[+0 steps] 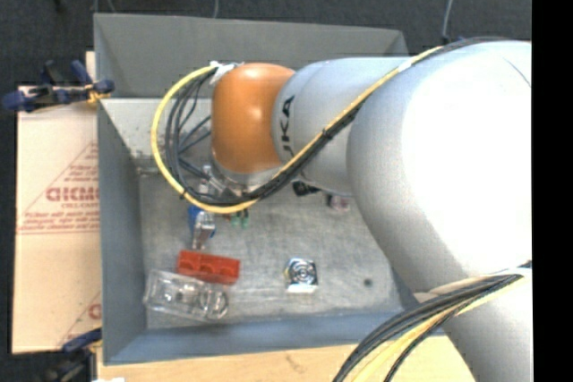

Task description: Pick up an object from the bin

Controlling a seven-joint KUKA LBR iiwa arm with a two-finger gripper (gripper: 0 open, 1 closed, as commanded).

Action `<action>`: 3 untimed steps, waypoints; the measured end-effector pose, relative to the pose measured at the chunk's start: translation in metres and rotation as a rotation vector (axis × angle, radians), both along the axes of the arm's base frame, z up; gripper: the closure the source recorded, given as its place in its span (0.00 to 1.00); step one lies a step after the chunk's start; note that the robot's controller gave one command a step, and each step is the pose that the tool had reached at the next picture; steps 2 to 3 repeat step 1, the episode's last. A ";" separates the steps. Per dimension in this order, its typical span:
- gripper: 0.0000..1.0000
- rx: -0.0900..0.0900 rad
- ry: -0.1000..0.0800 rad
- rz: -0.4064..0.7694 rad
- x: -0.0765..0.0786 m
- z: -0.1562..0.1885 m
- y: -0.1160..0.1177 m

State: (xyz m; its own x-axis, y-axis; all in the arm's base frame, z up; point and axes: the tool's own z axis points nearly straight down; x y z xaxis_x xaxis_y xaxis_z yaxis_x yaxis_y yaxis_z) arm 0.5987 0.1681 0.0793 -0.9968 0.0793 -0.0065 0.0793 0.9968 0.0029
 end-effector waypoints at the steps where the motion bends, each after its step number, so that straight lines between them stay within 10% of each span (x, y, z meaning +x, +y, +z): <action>1: 1.00 0.002 -0.005 -0.032 -0.003 0.180 0.013; 3: 1.00 0.002 -0.005 -0.032 -0.003 0.180 0.013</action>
Offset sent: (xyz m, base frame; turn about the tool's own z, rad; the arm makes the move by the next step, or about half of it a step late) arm -0.0060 0.0131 0.1740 0.0373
